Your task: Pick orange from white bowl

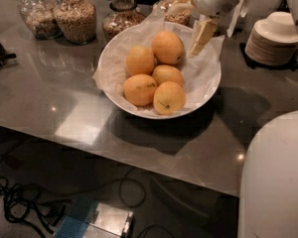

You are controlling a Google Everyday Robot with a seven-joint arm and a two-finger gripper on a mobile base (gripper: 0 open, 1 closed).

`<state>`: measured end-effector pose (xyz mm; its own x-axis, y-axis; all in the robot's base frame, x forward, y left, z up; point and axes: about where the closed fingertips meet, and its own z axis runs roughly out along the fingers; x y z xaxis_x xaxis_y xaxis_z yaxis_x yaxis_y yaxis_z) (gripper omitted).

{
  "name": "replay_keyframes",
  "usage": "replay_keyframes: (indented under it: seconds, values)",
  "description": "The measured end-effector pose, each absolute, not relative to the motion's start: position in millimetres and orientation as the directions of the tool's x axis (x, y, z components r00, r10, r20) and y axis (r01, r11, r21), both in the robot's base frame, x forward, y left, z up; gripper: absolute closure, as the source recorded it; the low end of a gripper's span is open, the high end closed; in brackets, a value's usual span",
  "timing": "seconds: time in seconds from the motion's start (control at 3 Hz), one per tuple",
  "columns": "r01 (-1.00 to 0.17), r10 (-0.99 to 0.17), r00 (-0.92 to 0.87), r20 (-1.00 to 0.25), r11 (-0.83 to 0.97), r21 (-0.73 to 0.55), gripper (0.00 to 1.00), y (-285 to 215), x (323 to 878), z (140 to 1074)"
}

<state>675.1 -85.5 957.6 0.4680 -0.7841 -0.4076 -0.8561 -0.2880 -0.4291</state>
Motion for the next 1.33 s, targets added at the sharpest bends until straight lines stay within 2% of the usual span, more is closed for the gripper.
replay_keyframes:
  seconds: [0.67,1.33]
  values:
    - [-0.823,-0.727,0.541,-0.422,-0.355,-0.443,0.20,-72.7,673.9,953.8]
    - [-0.815,-0.663,0.569,-0.487,-0.375,-0.442,0.20,-70.1,668.8,939.5]
